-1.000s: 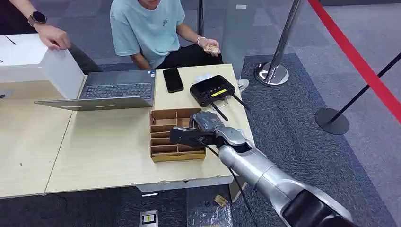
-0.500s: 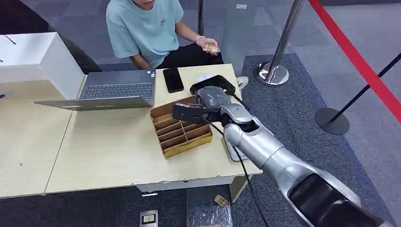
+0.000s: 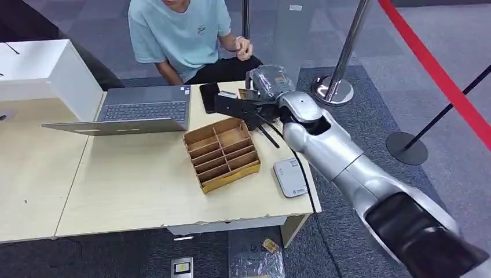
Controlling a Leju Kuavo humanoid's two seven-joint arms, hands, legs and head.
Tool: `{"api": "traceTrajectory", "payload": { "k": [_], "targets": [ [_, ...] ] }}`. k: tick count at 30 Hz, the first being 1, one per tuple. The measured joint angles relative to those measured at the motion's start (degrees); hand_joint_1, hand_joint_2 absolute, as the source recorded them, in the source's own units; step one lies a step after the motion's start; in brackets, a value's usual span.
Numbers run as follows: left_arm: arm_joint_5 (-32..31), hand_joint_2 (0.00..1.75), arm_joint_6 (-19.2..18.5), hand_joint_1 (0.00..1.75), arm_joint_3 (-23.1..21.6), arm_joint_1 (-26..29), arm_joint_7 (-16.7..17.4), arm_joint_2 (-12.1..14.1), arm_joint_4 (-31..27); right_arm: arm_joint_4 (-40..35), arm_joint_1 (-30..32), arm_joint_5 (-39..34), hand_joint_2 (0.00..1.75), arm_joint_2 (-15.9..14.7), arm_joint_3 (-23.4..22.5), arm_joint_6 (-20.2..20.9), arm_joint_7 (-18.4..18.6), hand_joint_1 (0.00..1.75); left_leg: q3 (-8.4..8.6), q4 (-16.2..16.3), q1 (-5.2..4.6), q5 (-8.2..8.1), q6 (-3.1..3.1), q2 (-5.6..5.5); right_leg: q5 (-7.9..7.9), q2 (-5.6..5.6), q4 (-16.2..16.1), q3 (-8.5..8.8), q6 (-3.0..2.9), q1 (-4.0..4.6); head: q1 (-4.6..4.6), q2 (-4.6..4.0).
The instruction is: Pass the card to the sensor for recognition and then transmit it.
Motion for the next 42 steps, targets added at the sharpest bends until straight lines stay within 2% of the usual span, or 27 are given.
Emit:
{"api": "traceTrajectory", "payload": {
  "k": [5, 7, 10, 14, 19, 24, 33, 34, 35, 42],
  "targets": [
    [-0.7, 1.75, 0.0, 0.0, 0.0, 0.1, 0.4, -0.2, 0.0, -0.3, -0.2, 12.0, 1.75, -1.7, 0.0, -8.8, 0.1, 1.75, 0.01, 0.0, 0.0, 0.0, 0.0, 0.0, 0.0, 0.0, 0.0, 0.0, 0.0, 0.0, 0.0, 0.0],
    [-0.8, 1.75, 0.0, 0.0, 0.0, 0.1, 0.5, -0.3, 0.0, -0.9, 0.2, 14.5, 1.75, -2.4, -0.4, -10.9, 0.1, 1.75, 0.01, 0.0, 0.0, -0.01, 0.0, 0.0, 0.0, 0.0, 0.0, 0.0, 0.0, 0.0, 0.02, 0.0],
    [-0.9, 1.75, -0.1, 0.0, 0.0, 0.2, 0.5, -0.3, 0.0, -1.5, 0.9, 15.7, 1.75, -3.1, -1.0, -11.6, 0.1, 1.75, 0.0, 0.0, 0.0, 0.0, 0.0, 0.0, 0.0, 0.0, 0.0, 0.0, 0.0, 0.0, 0.0, 0.0],
    [0.5, 1.75, 0.2, 0.0, 0.1, 0.3, 0.9, -0.3, 0.0, -3.1, 2.2, 23.8, 1.75, -4.1, -1.6, -12.4, -0.9, 1.75, 0.01, 0.0, 0.0, 0.0, 0.0, 0.0, 0.0, 0.0, 0.0, 0.0, 0.0, 0.0, 0.0, 0.0],
    [1.0, 1.75, 0.3, 0.0, 0.4, 0.3, 1.1, -0.2, 0.0, -5.0, 3.9, 29.2, 1.75, -4.9, -2.6, -13.8, -1.7, 1.75, 0.0, 0.0, 0.0, 0.0, 0.0, -0.01, 0.0, 0.0, 0.0, -0.01, 0.0, 0.0, 0.02, 0.0],
    [0.3, 1.75, 0.2, 0.0, 0.4, -0.3, 1.0, -0.1, 0.0, -6.3, 5.4, 30.9, 1.75, -4.8, -3.3, -17.1, -2.6, 1.75, 0.0, 0.0, 0.0, 0.0, 0.0, -0.01, 0.0, 0.0, 0.0, 0.02, 0.0, 0.0, 0.0, 0.0],
    [-0.2, 1.75, 0.1, 0.0, 0.4, -0.7, 1.3, 0.0, 0.0, -6.1, 7.4, 29.6, 1.75, -3.3, -4.1, -18.8, -3.5, 1.75, -0.01, 0.0, 0.0, 0.0, 0.0, -0.01, 0.0, 0.0, 0.0, 0.02, 0.0, 0.0, 0.0, 0.0],
    [-0.3, 1.75, 0.0, 0.0, 0.4, -0.7, 1.4, 0.1, 0.0, -5.9, 7.6, 29.4, 1.75, -3.1, -4.2, -19.1, -3.5, 0.21, -0.01, 0.0, 0.01, 0.0, 0.0, -0.01, 0.0, 0.0, 0.0, 0.02, 0.0, 0.0, 0.0, 0.0],
    [-0.4, 1.75, 0.0, 0.0, 0.4, -0.7, 1.4, 0.1, 0.0, -5.7, 7.7, 29.3, 1.75, -2.9, -4.2, -19.3, -3.5, 0.0, -0.01, 0.0, 0.0, 0.0, 0.0, -0.01, 0.0, 0.0, 0.0, 0.02, 0.0, 0.0, 0.02, 0.0],
    [-0.4, 1.75, 0.0, 0.0, 0.4, -0.4, 1.7, 0.7, 0.0, -2.9, 9.1, 28.3, 1.75, -2.3, -4.7, -18.1, -3.4, 0.0, -0.02, 0.0, 0.0, 0.0, 0.0, -0.01, 0.0, 0.0, 0.0, 0.02, 0.0, 0.0, 0.0, 0.0]
  ]
}}
